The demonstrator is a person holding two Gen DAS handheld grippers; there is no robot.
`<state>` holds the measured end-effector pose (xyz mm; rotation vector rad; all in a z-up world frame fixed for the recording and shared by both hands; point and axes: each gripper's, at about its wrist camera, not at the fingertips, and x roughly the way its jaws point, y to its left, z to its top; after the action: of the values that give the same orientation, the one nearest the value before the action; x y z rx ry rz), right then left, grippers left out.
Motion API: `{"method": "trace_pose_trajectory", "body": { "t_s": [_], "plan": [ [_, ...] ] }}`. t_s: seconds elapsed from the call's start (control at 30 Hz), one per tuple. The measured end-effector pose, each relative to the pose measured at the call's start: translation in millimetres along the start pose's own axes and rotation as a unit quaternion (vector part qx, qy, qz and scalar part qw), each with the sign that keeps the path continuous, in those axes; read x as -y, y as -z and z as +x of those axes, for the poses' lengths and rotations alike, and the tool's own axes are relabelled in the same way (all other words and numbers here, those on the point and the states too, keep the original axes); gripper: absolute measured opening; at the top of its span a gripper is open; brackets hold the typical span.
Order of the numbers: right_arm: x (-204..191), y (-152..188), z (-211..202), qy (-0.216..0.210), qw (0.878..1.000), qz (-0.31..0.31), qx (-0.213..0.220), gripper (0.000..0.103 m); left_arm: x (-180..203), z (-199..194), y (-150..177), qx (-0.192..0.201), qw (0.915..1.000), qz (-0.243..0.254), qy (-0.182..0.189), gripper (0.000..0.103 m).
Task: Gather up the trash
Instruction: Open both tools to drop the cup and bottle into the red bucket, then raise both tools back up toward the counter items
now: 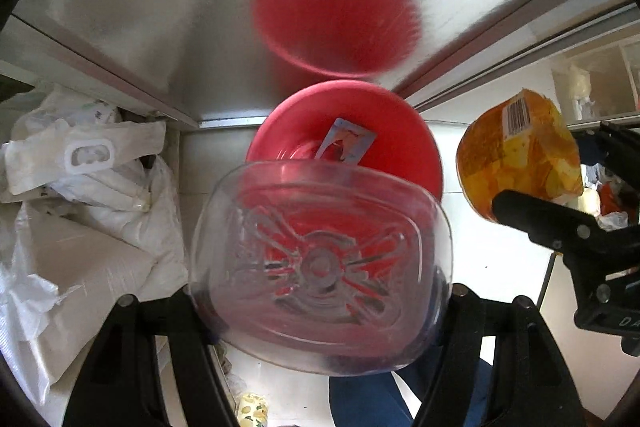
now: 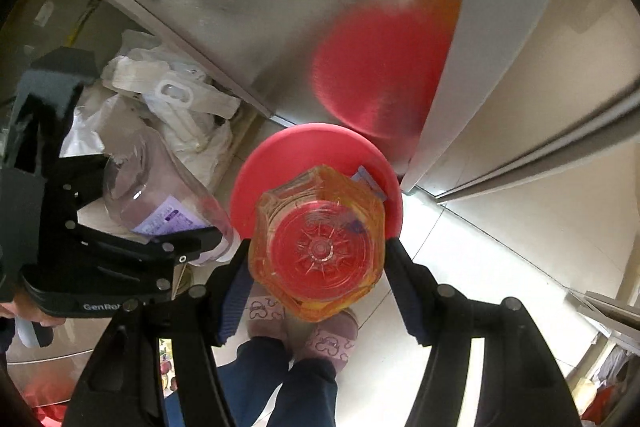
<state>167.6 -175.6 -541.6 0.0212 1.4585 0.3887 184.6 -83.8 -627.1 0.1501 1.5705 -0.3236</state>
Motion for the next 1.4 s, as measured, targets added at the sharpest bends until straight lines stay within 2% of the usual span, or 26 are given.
{"method": "trace_pose_trajectory", "body": {
  "t_s": [0.2, 0.33, 0.47, 0.57, 0.7, 0.73, 0.77, 0.87, 1.0, 1.2, 1.27, 1.4],
  "plan": [
    [5, -1, 14, -0.001, 1.000, -0.003, -0.022, 0.062, -2, 13, -2, -0.004, 1.0000, -0.005, -0.003, 0.069],
    [6, 0, 17, 0.003, 1.000, -0.010, -0.030, 0.062, -11, 20, -5, -0.008, 0.9998, -0.016, 0.010, 0.069],
    [11, 0, 20, -0.004, 0.999, -0.006, -0.039, 0.063, -16, 19, -7, -0.014, 0.9996, -0.024, 0.003, 0.069],
    [11, 3, 21, -0.001, 0.999, -0.011, -0.044, 0.063, -18, 16, -6, -0.012, 0.9993, -0.032, 0.012, 0.078],
    [10, 4, 20, 0.000, 0.999, -0.020, -0.043, 0.063, -19, 10, -4, -0.008, 0.9994, -0.033, 0.010, 0.079],
    [10, 4, 19, 0.002, 0.999, -0.020, -0.043, 0.063, -18, 7, -3, -0.006, 0.9993, -0.034, 0.013, 0.081],
    [10, 4, 18, 0.003, 0.999, -0.020, -0.043, 0.063, -19, 4, -3, -0.003, 0.9993, -0.035, 0.013, 0.087],
    [7, 3, 19, 0.008, 0.999, -0.017, -0.046, 0.064, -20, -5, 0, 0.001, 0.9994, -0.035, 0.007, 0.088],
    [3, 3, 17, 0.005, 0.999, -0.016, -0.040, 0.085, -23, -16, 7, 0.004, 0.9992, -0.038, 0.010, 0.088],
    [2, 9, 7, 0.016, 0.999, -0.006, -0.041, 0.089, -23, -33, 27, 0.002, 0.9992, -0.038, 0.007, 0.088],
    [-1, 12, 1, 0.017, 0.999, -0.006, -0.042, 0.090, -23, -42, 33, -0.001, 0.9986, -0.048, 0.022, 0.088],
    [-12, 15, -25, 0.010, 0.999, -0.006, -0.043, 0.090, -21, -78, 47, 0.010, 0.9973, -0.067, 0.026, 0.088]
  ]
}}
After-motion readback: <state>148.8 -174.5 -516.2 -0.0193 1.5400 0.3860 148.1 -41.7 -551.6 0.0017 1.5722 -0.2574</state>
